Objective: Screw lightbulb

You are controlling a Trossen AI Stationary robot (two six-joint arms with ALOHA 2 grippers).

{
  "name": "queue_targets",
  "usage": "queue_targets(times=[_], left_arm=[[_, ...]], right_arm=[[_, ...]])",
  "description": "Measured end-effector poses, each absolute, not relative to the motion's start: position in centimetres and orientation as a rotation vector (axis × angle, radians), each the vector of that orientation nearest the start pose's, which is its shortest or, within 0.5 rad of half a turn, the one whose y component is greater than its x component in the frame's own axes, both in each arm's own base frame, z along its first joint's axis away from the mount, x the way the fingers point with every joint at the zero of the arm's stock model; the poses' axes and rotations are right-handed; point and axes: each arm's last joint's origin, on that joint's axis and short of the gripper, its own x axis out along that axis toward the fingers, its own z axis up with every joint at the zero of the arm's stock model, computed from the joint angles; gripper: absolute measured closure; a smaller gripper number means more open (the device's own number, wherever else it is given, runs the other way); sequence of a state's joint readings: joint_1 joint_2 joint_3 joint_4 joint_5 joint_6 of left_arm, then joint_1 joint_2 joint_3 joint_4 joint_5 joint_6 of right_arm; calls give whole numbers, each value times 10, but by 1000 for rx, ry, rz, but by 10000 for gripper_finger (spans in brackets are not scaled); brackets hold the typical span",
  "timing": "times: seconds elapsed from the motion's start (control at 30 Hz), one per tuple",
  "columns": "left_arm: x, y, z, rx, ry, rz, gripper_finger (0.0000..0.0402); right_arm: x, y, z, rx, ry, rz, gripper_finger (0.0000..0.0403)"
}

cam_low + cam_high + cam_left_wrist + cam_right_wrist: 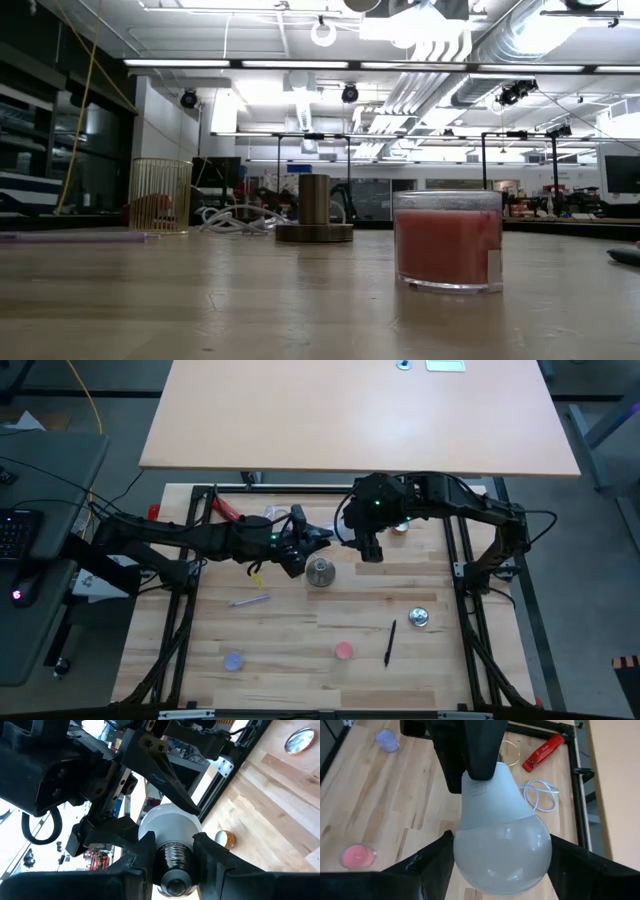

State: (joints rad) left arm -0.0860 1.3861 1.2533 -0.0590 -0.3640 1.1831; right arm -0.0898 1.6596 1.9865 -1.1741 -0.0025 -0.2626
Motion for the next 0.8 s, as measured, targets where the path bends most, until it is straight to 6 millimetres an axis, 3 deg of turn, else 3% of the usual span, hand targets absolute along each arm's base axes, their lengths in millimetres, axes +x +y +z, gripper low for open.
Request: queue_targets(times=[0.5, 0.8], left_arm=[[314, -14, 376, 1209, 327, 181, 310], [314, -14, 378, 1203, 312, 196, 310]], right_arm=[[314, -35, 449, -215, 785, -9, 130], [313, -31, 449, -212, 788, 9, 130]])
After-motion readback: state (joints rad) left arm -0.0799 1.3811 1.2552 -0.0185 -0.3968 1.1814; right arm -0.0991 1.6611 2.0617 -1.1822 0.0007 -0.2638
